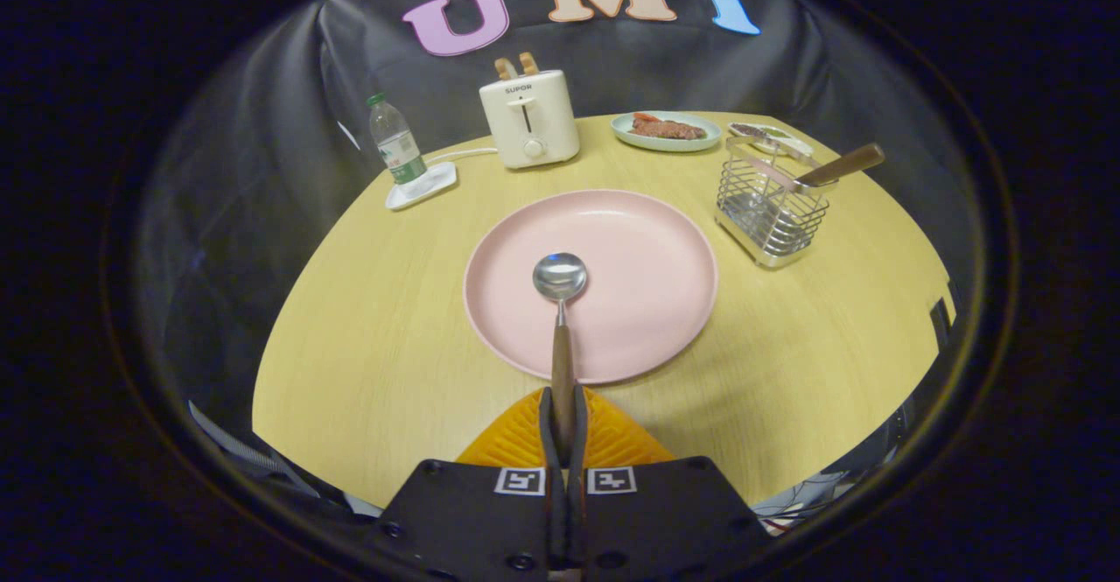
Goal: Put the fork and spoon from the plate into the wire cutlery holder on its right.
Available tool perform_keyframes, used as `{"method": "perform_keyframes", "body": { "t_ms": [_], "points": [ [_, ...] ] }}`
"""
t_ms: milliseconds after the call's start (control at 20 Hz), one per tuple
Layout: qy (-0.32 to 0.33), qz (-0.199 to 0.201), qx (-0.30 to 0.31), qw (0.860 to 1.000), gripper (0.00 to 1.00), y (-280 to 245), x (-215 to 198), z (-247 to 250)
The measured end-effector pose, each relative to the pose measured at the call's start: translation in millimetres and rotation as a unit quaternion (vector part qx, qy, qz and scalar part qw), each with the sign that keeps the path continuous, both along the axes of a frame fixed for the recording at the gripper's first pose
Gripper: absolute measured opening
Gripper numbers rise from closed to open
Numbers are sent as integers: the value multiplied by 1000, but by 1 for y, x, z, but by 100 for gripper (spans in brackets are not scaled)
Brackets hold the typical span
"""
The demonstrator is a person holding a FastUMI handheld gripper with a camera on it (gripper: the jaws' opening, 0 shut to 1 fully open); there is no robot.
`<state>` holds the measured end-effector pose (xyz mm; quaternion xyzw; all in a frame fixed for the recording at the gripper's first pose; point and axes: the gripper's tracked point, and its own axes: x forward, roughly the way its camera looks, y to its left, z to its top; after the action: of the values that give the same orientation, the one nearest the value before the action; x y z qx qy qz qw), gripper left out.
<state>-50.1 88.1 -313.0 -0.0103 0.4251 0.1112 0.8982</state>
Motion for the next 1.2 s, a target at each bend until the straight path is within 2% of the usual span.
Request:
{"method": "perform_keyframes", "body": {
  "t_ms": [300,600,700,850,1200],
  "points": [
    [5,42,1,999,3,-1,-4,24],
    [14,86,10,996,4,-20,0,69],
    [19,87,24,996,4,-30,4,88],
    [18,83,13,996,4,-58,20,115],
    [25,53,5,998,3,-115,75,164]
  ]
}}
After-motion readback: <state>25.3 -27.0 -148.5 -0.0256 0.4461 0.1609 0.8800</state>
